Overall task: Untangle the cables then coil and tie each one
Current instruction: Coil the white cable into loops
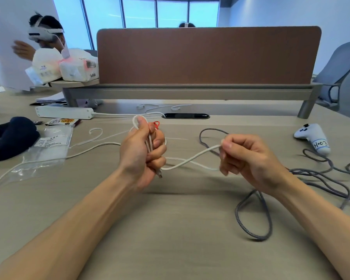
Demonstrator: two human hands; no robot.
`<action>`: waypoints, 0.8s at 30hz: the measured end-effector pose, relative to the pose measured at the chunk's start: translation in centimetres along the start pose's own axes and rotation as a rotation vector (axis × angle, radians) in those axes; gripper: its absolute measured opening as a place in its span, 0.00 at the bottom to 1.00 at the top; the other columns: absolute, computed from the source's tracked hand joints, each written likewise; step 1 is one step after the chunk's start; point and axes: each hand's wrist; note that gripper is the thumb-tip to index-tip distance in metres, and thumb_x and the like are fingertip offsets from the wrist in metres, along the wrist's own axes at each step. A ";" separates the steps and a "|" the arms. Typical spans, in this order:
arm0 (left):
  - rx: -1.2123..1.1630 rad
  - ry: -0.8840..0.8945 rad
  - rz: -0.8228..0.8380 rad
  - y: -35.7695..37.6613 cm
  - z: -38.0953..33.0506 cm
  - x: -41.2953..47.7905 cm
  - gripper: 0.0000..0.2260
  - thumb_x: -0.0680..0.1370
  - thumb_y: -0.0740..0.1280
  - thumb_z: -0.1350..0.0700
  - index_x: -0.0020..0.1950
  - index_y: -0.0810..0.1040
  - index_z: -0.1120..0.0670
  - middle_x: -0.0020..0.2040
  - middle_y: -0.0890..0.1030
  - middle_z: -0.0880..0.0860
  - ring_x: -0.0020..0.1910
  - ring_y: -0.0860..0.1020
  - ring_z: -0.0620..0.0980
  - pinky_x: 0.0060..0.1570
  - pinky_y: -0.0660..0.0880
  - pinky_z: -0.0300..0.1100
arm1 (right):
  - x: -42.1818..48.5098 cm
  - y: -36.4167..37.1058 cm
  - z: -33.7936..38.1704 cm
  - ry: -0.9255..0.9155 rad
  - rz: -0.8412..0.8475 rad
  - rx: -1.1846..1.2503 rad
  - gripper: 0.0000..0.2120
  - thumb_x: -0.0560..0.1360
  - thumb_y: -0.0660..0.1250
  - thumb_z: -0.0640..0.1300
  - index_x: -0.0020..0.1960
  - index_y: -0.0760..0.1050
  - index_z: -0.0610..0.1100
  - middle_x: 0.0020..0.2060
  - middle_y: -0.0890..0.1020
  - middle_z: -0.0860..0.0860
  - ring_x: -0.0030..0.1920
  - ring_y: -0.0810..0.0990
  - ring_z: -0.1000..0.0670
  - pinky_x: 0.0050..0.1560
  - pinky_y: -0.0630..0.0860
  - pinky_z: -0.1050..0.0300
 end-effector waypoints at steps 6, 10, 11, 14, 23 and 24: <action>0.235 -0.131 0.156 0.8 1.9 -0.7 0.16 0.81 0.55 0.44 0.38 0.66 0.51 0.36 0.77 0.52 0.20 0.54 0.42 0.23 0.53 0.26 | 0.2 1.2 0.4 0.077 -0.018 0.114 0.12 0.76 0.61 0.48 0.42 0.78 0.43 0.25 0.65 0.50 0.23 0.61 0.53 0.25 0.66 0.61; 0.344 -0.224 0.297 1.0 2.5 -1.2 0.16 0.78 0.54 0.40 0.41 0.65 0.52 0.35 0.79 0.57 0.19 0.53 0.42 0.23 0.52 0.26 | 0.2 1.7 0.2 0.096 -0.024 0.109 0.12 0.78 0.60 0.46 0.43 0.77 0.40 0.25 0.66 0.50 0.23 0.62 0.53 0.25 0.65 0.61; 0.388 -0.236 0.340 0.9 2.6 -1.2 0.18 0.76 0.57 0.37 0.43 0.65 0.52 0.34 0.77 0.60 0.20 0.53 0.43 0.23 0.52 0.26 | 0.2 1.8 0.2 0.095 -0.038 0.090 0.12 0.78 0.61 0.46 0.43 0.77 0.39 0.25 0.66 0.50 0.23 0.62 0.52 0.24 0.66 0.61; 0.535 -0.221 0.444 0.7 3.0 -1.5 0.18 0.72 0.66 0.39 0.42 0.66 0.52 0.28 0.69 0.60 0.19 0.53 0.42 0.20 0.53 0.27 | 0.2 2.0 0.3 0.069 -0.107 0.025 0.11 0.74 0.63 0.46 0.40 0.76 0.39 0.23 0.65 0.50 0.24 0.63 0.52 0.24 0.67 0.60; 0.606 -0.195 0.566 0.7 3.4 -1.7 0.16 0.80 0.55 0.45 0.40 0.70 0.54 0.21 0.66 0.51 0.21 0.57 0.46 0.24 0.55 0.40 | 0.3 2.4 0.3 -0.007 -0.200 -0.127 0.12 0.72 0.66 0.50 0.34 0.77 0.45 0.23 0.72 0.47 0.25 0.70 0.47 0.27 0.71 0.59; 0.606 -0.165 0.567 0.6 3.5 -1.6 0.17 0.81 0.55 0.45 0.38 0.70 0.54 0.21 0.68 0.51 0.21 0.60 0.46 0.25 0.58 0.40 | 0.3 2.4 0.2 -0.011 -0.196 -0.142 0.12 0.72 0.67 0.51 0.33 0.77 0.46 0.24 0.72 0.46 0.26 0.70 0.45 0.28 0.72 0.59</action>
Point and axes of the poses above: each hand's wrist, its own x-axis towards the middle knuckle, its own y-axis out of the palm, z = x × y
